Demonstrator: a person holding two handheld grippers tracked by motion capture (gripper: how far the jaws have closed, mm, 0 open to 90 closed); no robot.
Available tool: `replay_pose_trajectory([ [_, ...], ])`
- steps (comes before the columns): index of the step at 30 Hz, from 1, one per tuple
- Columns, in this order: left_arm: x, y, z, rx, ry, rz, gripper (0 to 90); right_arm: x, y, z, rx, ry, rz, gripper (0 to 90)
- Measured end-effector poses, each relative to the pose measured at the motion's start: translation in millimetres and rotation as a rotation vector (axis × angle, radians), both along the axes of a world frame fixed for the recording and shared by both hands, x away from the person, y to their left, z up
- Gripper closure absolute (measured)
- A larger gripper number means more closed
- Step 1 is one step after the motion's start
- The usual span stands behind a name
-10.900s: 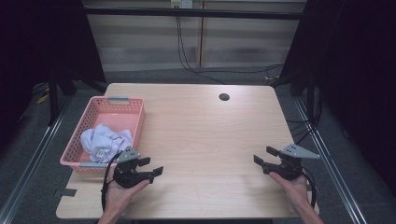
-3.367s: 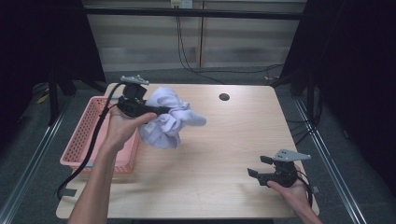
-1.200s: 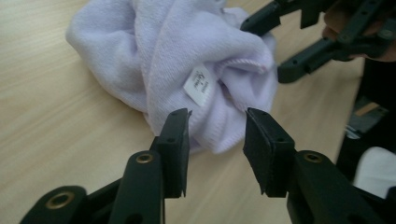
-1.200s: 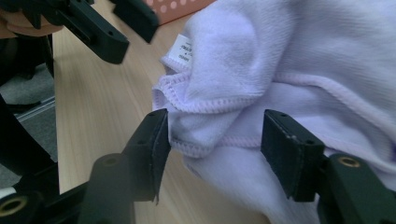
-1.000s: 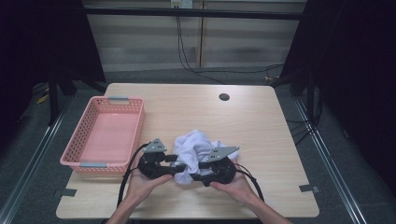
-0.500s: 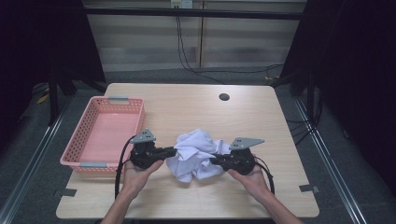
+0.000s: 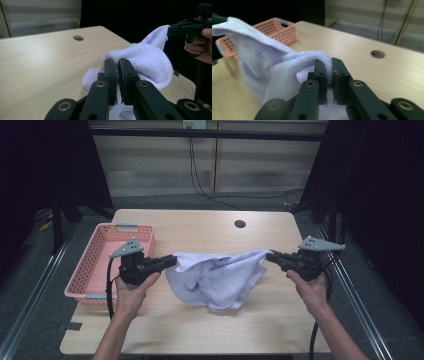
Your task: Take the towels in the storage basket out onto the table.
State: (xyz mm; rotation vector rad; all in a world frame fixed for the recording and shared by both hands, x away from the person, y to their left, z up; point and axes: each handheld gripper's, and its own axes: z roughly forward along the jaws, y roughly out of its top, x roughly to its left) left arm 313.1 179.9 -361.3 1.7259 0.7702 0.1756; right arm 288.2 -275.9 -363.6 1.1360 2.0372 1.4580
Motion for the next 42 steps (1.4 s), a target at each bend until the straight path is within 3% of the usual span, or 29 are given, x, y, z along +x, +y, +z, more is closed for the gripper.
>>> replay_pose_trajectory([
  [6,1.5,16.5,29.2,-0.033,-0.049,0.04,85.7,10.3,-24.2,39.5,0.022,-0.072,-0.087,84.1],
  [7,1.8,18.4,33.9,-0.017,-0.06,0.041,85.7,12.2,-26.8,45.6,0.017,-0.081,-0.098,84.2],
  [13,0.6,18.4,59.3,-0.046,-0.108,0.05,85.7,40.7,-42.8,90.7,-0.008,-0.145,-0.192,84.5],
  [15,1.2,18.6,61.3,-0.063,-0.1,0.041,85.7,49.7,-46.6,103.5,-0.012,-0.176,-0.226,84.5],
  [17,1.6,14.0,56.0,-0.051,-0.093,0.022,85.1,59.0,-49.8,107.2,-0.009,-0.171,-0.245,84.3],
  [19,3.7,7.9,42.7,-0.021,-0.067,0.009,82.7,68.1,-50.2,98.9,-0.047,-0.141,-0.253,81.5],
  [21,7.0,3.8,24.3,0.011,-0.029,0.026,77.3,78.0,-50.3,74.7,-0.066,-0.072,-0.246,70.7],
  [22,9.2,2.7,17.0,0.012,-0.009,0.028,70.4,80.2,-49.1,62.3,-0.09,-0.048,-0.252,65.8],
  [26,15.5,-1.0,-14.1,0.066,0.074,0.034,55.7,78.9,-47.1,23.8,-0.092,0.002,-0.231,55.1],
  [29,13.7,-4.6,-29.3,0.084,0.106,0.002,50.7,67.5,-42.5,3.6,-0.066,0.019,-0.193,52.6],
  [33,8.3,-12.2,-51.0,0.139,0.14,-0.032,47.3,47.2,-33.2,-14.6,-0.053,0.032,-0.13,50.5],
  [36,4.1,-15.5,-70.3,0.181,0.161,-0.047,45.7,27.9,-25.6,-27.0,-0.055,0.041,-0.09,49.8],
  [38,3.6,-17.7,-88.9,0.212,0.197,-0.062,45.3,15.1,-21.5,-37.1,-0.042,0.045,-0.066,49.8],
  [40,3.6,-23.2,-102.7,0.263,0.228,-0.089,44.3,4.0,-16.6,-48.5,-0.058,0.058,-0.046,49.8],
  [42,4.0,-27.5,-111.0,0.319,0.231,-0.116,43.1,-5.1,-13.6,-58.0,-0.06,0.079,-0.029,49.5],
])
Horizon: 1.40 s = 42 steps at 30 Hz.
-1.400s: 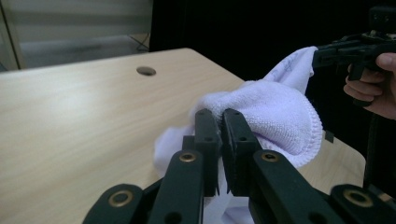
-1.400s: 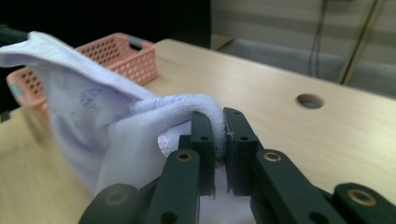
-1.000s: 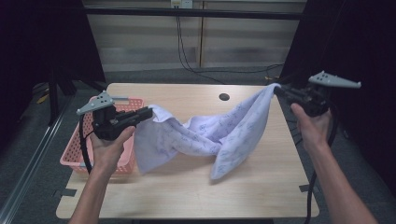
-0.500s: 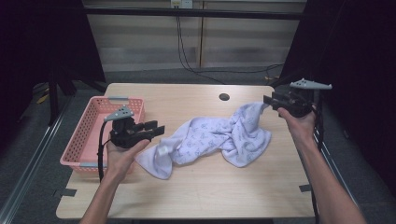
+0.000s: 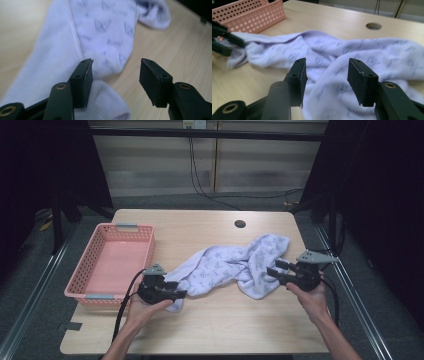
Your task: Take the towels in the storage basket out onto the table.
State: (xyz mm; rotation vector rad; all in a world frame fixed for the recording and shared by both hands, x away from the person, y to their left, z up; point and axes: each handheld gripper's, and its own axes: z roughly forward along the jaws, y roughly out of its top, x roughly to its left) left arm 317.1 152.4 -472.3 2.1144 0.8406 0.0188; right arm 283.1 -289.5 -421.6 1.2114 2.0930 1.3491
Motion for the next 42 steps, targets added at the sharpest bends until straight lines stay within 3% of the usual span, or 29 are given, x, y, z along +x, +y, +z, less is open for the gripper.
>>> replay_pose_trajectory([
  [2,0.8,-2.4,-6.9,0.021,0.011,-0.004,41.2,-12.5,0.8,-13.0,0.03,0.013,0.018,48.4],
  [5,1.4,-6.8,-17.9,0.068,0.019,-0.018,40.1,-21.3,3.0,-22.9,0.008,0.039,0.036,46.4],
  [8,-1.4,-8.1,-20.3,0.11,-0.011,-0.034,40.5,-32.1,3.4,-30.5,0.026,0.059,0.054,45.5],
  [10,-4.8,-10.0,-20.6,0.164,-0.057,-0.022,54.0,-39.6,6.1,-34.8,0.008,0.07,0.071,44.6],
  [12,-4.4,-9.4,-20.5,0.151,-0.032,-0.022,72.2,-46.4,7.9,-38.3,-0.001,0.078,0.089,44.3],
  [14,-6.4,-11.0,-21.4,0.116,0.007,-0.041,76.3,-52.5,8.8,-40.1,0.007,0.091,0.092,44.3],
  [15,-8.9,-13.9,-22.1,0.098,0.019,-0.036,77.0,-55.0,9.9,-41.5,0.01,0.097,0.094,44.3],
  [18,-18.4,-29.3,-22.1,0.081,0.042,-0.094,77.6,-61.1,13.6,-44.9,-0.012,0.107,0.112,44.1],
  [23,-25.0,-78.5,-22.2,0.064,0.064,-0.209,77.7,-60.8,21.9,-48.7,-0.031,0.119,0.144,44.1],
  [27,-29.2,-107.3,-20.7,0.042,0.089,-0.258,77.5,-57.7,25.2,-51.3,-0.047,0.114,0.155,44.1],
  [28,-30.2,-112.0,-18.1,0.008,0.099,-0.276,76.9,-57.3,25.7,-51.9,-0.053,0.114,0.156,44.1],
  [29,-30.4,-113.1,-15.3,-0.027,0.109,-0.29,74.9,-56.7,26.2,-52.9,-0.051,0.118,0.16,44.0],
  [30,-30.4,-112.2,-11.3,-0.03,0.093,-0.295,71.4,-56.3,26.7,-53.7,-0.051,0.12,0.163,43.9],
  [33,-31.5,-97.0,5.8,-0.08,0.058,-0.265,61.9,-57.0,30.4,-53.9,-0.05,0.121,0.176,43.7],
  [36,-34.3,-76.4,14.3,-0.085,0.033,-0.243,58.9,-59.0,37.7,-54.0,-0.051,0.119,0.198,43.4],
  [39,-47.7,-61.1,15.0,-0.059,0.011,-0.278,53.4,-59.3,48.9,-55.0,-0.057,0.125,0.223,43.3],
  [42,-61.3,-57.5,9.2,-0.038,-0.009,-0.324,47.0,-58.3,61.0,-55.8,-0.063,0.126,0.247,43.3],
])
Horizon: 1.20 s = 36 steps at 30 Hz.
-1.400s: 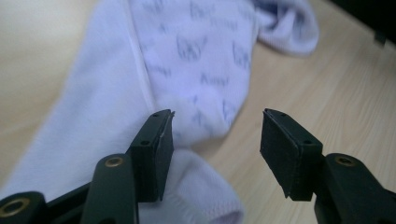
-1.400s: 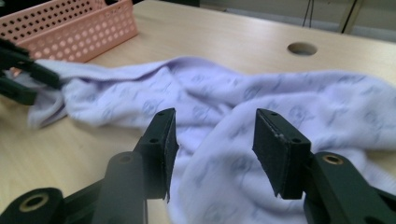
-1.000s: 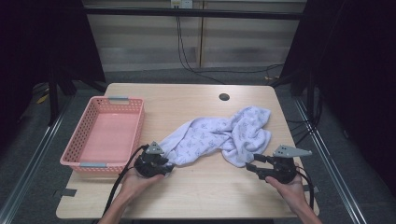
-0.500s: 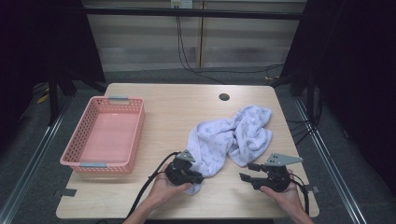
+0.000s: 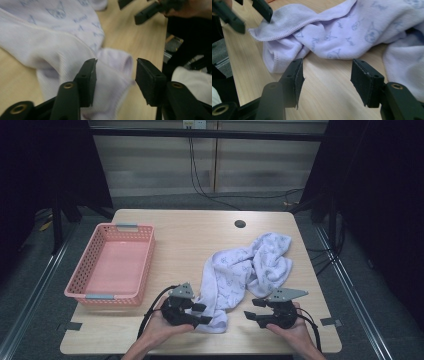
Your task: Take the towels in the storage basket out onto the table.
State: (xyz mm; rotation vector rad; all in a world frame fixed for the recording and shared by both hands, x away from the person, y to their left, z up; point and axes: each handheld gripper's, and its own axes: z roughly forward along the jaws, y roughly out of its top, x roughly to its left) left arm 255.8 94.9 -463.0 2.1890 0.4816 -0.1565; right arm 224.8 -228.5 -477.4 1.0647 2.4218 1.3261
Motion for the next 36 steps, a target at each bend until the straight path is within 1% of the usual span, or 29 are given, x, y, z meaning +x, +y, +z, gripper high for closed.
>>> replay_pose_trajectory([
  [2,-2.4,-1.8,-3.7,0.005,-0.008,-0.019,43.3,2.0,7.5,-1.8,-0.003,0.002,0.012,43.2],
  [3,-2.4,-4.1,-6.1,0.021,-0.014,-0.012,43.0,2.6,11.5,-3.0,-0.006,0.005,0.024,43.0],
  [4,-1.5,-7.0,-9.2,0.052,-0.027,0.003,45.2,2.4,15.7,-3.9,-0.014,0.004,0.035,42.8],
  [5,0.5,-9.5,-12.4,0.079,-0.032,0.003,53.7,1.7,19.4,-4.4,-0.016,0.008,0.044,42.6],
  [6,2.9,-11.6,-15.3,0.099,-0.036,0.008,65.1,0.9,22.9,-5.1,-0.01,0.011,0.058,42.4],
  [7,5.7,-12.7,-17.3,0.096,-0.037,0.011,72.5,0.0,25.7,-5.6,-0.009,0.009,0.069,42.3],
  [8,8.8,-13.0,-16.7,0.089,-0.035,0.015,82.5,-0.8,28.3,-6.4,-0.014,0.012,0.079,42.0],
  [9,12.3,-13.4,-15.2,0.067,-0.028,0.02,85.7,-1.6,30.5,-7.4,-0.015,0.015,0.088,41.9],
  [10,14.9,-13.7,-12.1,0.047,-0.03,0.036,88.0,-2.0,32.1,-8.3,-0.015,0.017,0.096,41.8],
  [11,17.3,-13.8,-8.3,0.025,-0.025,0.043,88.5,-2.4,33.3,-9.0,-0.018,0.021,0.099,41.6],
  [12,18.9,-14.0,-5.2,-0.006,-0.022,0.048,88.8,-2.6,34.1,-9.9,-0.019,0.024,0.103,41.5],
  [14,21.7,-15.0,0.6,-0.033,-0.025,0.056,88.9,-2.0,35.8,-11.4,-0.015,0.029,0.11,41.2],
  [17,28.2,-14.8,9.2,-0.108,-0.016,0.084,88.9,-1.7,41.4,-13.3,-0.002,0.046,0.12,41.0],
  [18,29.6,-15.2,11.6,-0.117,-0.018,0.095,88.8,-1.8,45.4,-14.3,-0.005,0.051,0.129,40.9],
  [20,34.4,-14.7,20.8,-0.146,-0.046,0.121,88.9,-2.4,55.2,-16.8,-0.02,0.054,0.152,40.8],
  [21,37.3,-13.1,26.0,-0.174,-0.046,0.13,88.9,-2.7,59.5,-18.3,-0.017,0.06,0.164,40.8],
  [22,40.2,-11.2,31.5,-0.206,-0.048,0.14,88.9,-2.8,63.1,-19.7,-0.028,0.057,0.168,40.9],
  [23,43.0,-9.5,36.8,-0.235,-0.049,0.162,88.9,-2.7,65.6,-21.2,-0.036,0.054,0.161,41.0],
  [24,45.7,-8.0,42.0,-0.257,-0.051,0.171,88.9,-1.1,67.1,-23.3,-0.032,0.056,0.157,41.0],
  [25,47.2,-7.7,46.9,-0.275,-0.061,0.177,88.9,0.2,68.3,-24.8,-0.035,0.059,0.147,41.5],
  [26,48.9,-7.3,51.6,-0.28,-0.073,0.187,89.0,2.1,69.4,-26.4,-0.04,0.059,0.142,42.2],
  [28,52.2,-3.3,61.3,-0.296,-0.097,0.206,89.0,4.2,69.0,-23.7,-0.02,0.044,0.122,49.7],
  [30,56.2,5.7,70.4,-0.346,-0.096,0.236,89.0,5.5,66.1,-18.3,-0.012,0.035,0.106,49.3],
  [31,58.0,10.6,74.2,-0.356,-0.104,0.251,89.1,6.3,63.0,-16.1,-0.011,0.029,0.092,53.2],
  [32,59.0,14.3,77.2,-0.362,-0.104,0.26,89.2,7.6,59.4,-14.7,-0.015,0.026,0.065,56.9],
  [33,59.3,17.3,79.5,-0.362,-0.113,0.262,89.2,9.9,55.2,-14.6,-0.003,0.027,0.046,64.7],
  [34,58.8,19.7,81.4,-0.353,-0.124,0.274,89.2,12.0,51.4,-13.7,0.004,0.026,0.039,74.2],
  [35,58.5,22.2,82.1,-0.35,-0.129,0.286,89.2,13.5,47.8,-11.6,0.01,0.011,0.024,75.0],
  [36,59.0,25.8,82.4,-0.35,-0.136,0.297,89.3,15.1,44.2,-8.1,0.022,0.011,0.014,77.6],
])
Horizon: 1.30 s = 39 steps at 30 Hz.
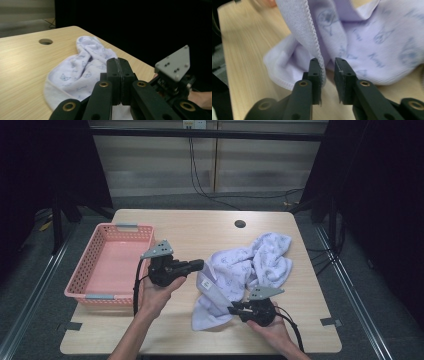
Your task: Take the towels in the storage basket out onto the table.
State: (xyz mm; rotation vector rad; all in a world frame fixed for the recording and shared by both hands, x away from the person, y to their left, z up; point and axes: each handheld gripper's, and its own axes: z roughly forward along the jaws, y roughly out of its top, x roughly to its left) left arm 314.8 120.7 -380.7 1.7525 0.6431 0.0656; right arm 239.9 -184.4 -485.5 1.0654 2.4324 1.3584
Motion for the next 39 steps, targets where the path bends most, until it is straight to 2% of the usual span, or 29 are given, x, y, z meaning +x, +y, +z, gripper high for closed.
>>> replay_pose_trajectory([
  [1,0.9,3.9,-0.5,-0.009,0.004,0.008,89.3,0.9,-4.9,4.3,0.015,-0.015,-0.003,82.7],
  [4,3.8,12.8,-2.3,-0.002,0.01,0.03,89.4,3.4,-26.4,24.1,0.068,-0.068,-0.077,85.5],
  [6,7.5,10.3,-3.3,0.02,0.018,0.029,89.5,7.8,-40.0,38.8,0.098,-0.089,-0.119,87.0],
  [8,11.5,6.3,0.2,0.017,0.016,0.039,89.5,15.1,-50.2,60.3,0.103,-0.14,-0.145,87.5],
  [9,13.0,5.0,5.0,-0.014,0.013,0.038,89.5,18.9,-53.7,72.2,0.107,-0.164,-0.153,87.6],
  [10,13.7,4.1,8.7,-0.028,0.008,0.039,89.5,23.0,-57.2,87.8,0.102,-0.194,-0.162,87.8],
  [14,18.5,-2.7,34.5,-0.048,-0.045,0.051,89.5,39.9,-65.0,131.0,0.099,-0.258,-0.178,87.9],
  [17,22.7,-7.4,56.1,-0.096,-0.064,0.06,89.5,51.7,-69.1,162.7,0.092,-0.317,-0.191,87.9],
  [19,23.1,-11.8,70.5,-0.113,-0.092,0.063,89.5,57.0,-72.7,182.8,0.087,-0.353,-0.197,87.9],
  [21,21.5,-16.1,85.2,-0.141,-0.112,0.048,89.5,58.5,-76.9,202.8,0.087,-0.395,-0.199,87.9],
  [22,19.7,-17.3,88.6,-0.143,-0.12,0.042,89.5,56.9,-80.2,213.7,0.102,-0.419,-0.199,87.9],
  [24,13.7,-20.3,90.3,-0.124,-0.134,0.035,89.5,53.3,-83.4,220.5,0.113,-0.436,-0.195,87.9],
  [26,9.5,-21.0,81.8,-0.086,-0.128,0.032,89.4,48.3,-84.9,212.4,0.089,-0.431,-0.184,87.9],
  [27,7.2,-19.7,70.5,-0.072,-0.102,0.025,89.4,47.0,-85.3,205.4,0.083,-0.419,-0.175,87.9],
  [28,5.7,-18.7,61.8,-0.064,-0.086,0.022,89.4,43.7,-85.3,190.0,0.078,-0.391,-0.163,87.9],
  [29,2.4,-16.0,44.8,-0.041,-0.058,0.023,89.4,41.3,-84.8,179.0,0.077,-0.37,-0.155,88.0],
  [30,0.3,-14.6,33.5,-0.028,-0.038,0.024,89.3,36.5,-83.0,158.8,0.068,-0.328,-0.133,87.9],
  [31,-3.9,-10.1,14.7,-0.003,-0.003,0.025,89.3,32.6,-81.2,146.6,0.059,-0.307,-0.123,87.9],
  [33,-12.2,-1.3,-18.0,0.021,0.07,0.032,89.2,17.7,-74.7,105.5,0.071,-0.219,-0.076,87.8],
  [36,-21.7,10.0,-46.1,0.064,0.131,0.039,89.1,0.4,-63.6,67.7,0.05,-0.133,-0.027,86.8],
  [39,-33.2,21.6,-63.8,0.118,0.163,0.039,88.9,-16.4,-51.5,37.9,0.019,-0.057,0.023,81.0],
])
